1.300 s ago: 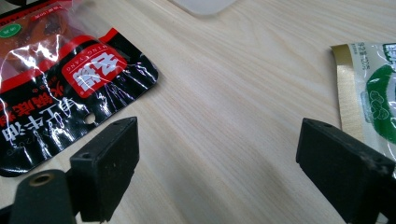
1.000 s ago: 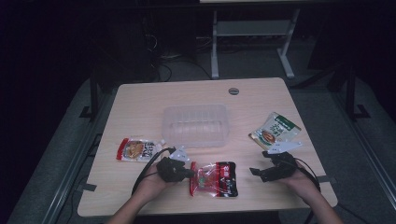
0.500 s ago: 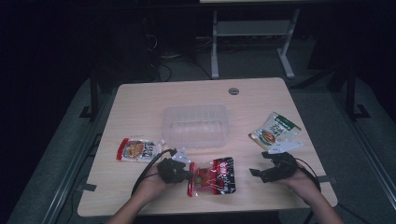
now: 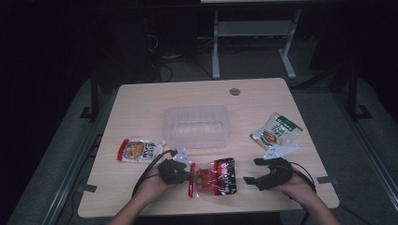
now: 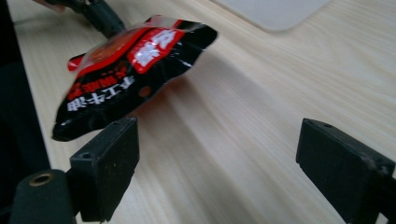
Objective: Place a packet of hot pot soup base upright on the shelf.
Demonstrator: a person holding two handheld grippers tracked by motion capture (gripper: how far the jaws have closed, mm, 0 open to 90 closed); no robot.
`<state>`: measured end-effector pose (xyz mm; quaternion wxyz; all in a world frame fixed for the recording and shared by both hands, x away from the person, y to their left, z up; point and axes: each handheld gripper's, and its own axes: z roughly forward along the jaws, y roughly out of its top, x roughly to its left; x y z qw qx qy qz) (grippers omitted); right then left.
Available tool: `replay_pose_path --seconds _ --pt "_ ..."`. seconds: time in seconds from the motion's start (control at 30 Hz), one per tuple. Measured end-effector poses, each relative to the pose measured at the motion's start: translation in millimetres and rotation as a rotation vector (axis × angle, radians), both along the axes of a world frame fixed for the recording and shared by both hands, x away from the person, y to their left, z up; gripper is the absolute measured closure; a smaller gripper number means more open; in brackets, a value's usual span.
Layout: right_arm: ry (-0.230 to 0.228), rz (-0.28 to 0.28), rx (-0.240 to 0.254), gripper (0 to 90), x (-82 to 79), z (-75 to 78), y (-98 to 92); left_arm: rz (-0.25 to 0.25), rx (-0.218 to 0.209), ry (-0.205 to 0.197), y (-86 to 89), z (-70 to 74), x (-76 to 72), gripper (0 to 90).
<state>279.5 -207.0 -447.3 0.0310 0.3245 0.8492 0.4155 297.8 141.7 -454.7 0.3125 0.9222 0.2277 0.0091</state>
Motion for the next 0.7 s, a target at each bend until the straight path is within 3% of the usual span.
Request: replay_pose_path --seconds 0.6,0.7 --pt "0.065 0.056 0.066 13.4 -4.0 -0.3 23.2 -0.015 0.014 0.005 1.8 0.7 1.5 89.7" --pt "0.077 0.063 0.077 13.5 -3.3 -0.8 27.0 0.0 0.0 0.012 1.1 0.1 0.9 89.7"
